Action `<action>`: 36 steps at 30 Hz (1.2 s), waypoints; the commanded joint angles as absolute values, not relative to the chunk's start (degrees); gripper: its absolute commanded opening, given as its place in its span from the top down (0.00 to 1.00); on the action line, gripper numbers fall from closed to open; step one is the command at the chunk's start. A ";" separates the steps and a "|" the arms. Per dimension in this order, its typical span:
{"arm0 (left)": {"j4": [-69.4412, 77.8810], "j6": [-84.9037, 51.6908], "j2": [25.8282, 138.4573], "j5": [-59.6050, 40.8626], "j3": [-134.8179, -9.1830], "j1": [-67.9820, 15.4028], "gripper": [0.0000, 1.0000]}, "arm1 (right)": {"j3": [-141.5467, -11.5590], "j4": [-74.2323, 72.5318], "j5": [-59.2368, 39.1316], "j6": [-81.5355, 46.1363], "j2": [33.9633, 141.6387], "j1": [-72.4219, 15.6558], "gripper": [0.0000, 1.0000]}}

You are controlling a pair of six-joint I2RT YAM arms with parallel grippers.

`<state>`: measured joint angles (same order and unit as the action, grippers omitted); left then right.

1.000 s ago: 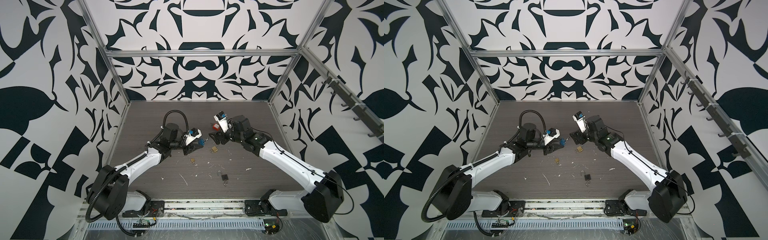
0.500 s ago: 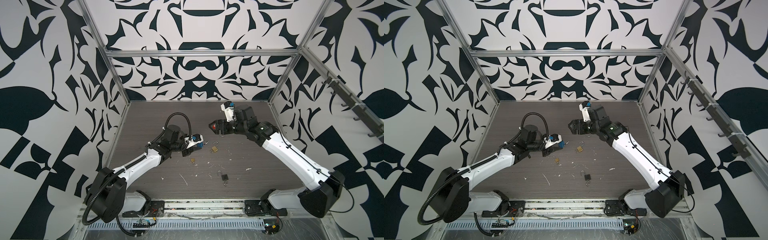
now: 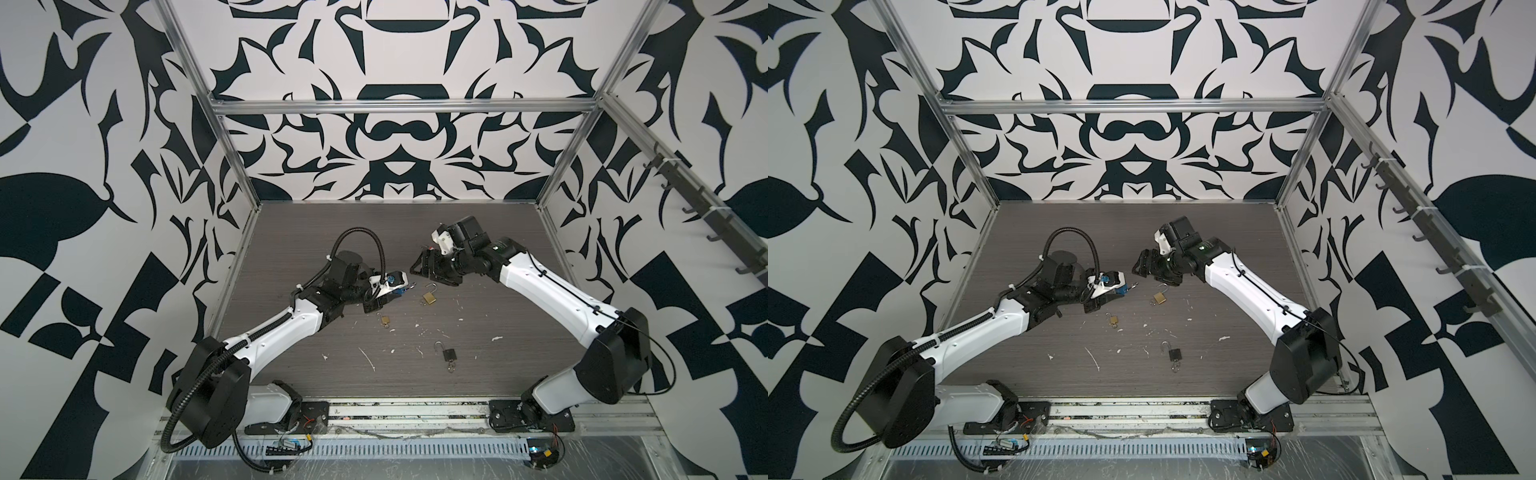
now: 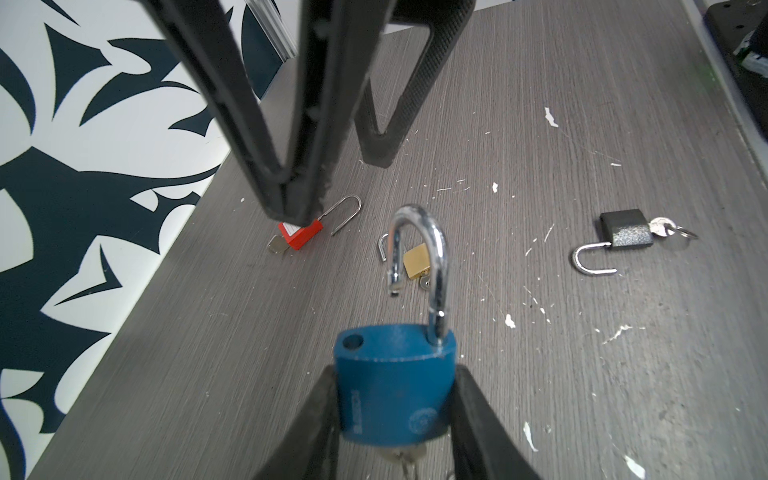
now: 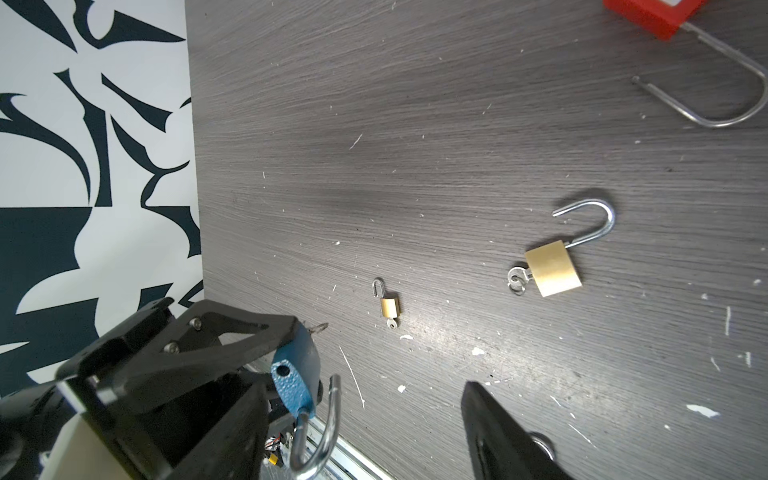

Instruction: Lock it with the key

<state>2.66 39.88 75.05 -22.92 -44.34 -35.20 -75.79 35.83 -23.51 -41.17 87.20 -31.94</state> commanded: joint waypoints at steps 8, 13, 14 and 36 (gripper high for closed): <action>3.33 40.10 75.03 -18.19 -46.71 -35.59 1.00 | -74.36 29.66 -29.22 -47.00 87.42 -31.79 0.39; 3.43 38.86 75.76 -17.79 -47.35 -35.77 1.00 | -73.53 27.48 -29.86 -48.51 87.97 -31.98 0.44; 3.60 38.67 76.03 -17.80 -47.37 -35.77 1.00 | -72.81 25.78 -30.44 -49.68 88.35 -32.01 0.48; 3.60 38.06 77.34 -15.29 -47.64 -36.73 1.00 | -72.56 24.04 -30.11 -49.24 88.75 -33.30 0.64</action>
<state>2.31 38.04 77.08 -15.03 -45.95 -36.38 -72.82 25.34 -30.30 -49.50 91.05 -32.88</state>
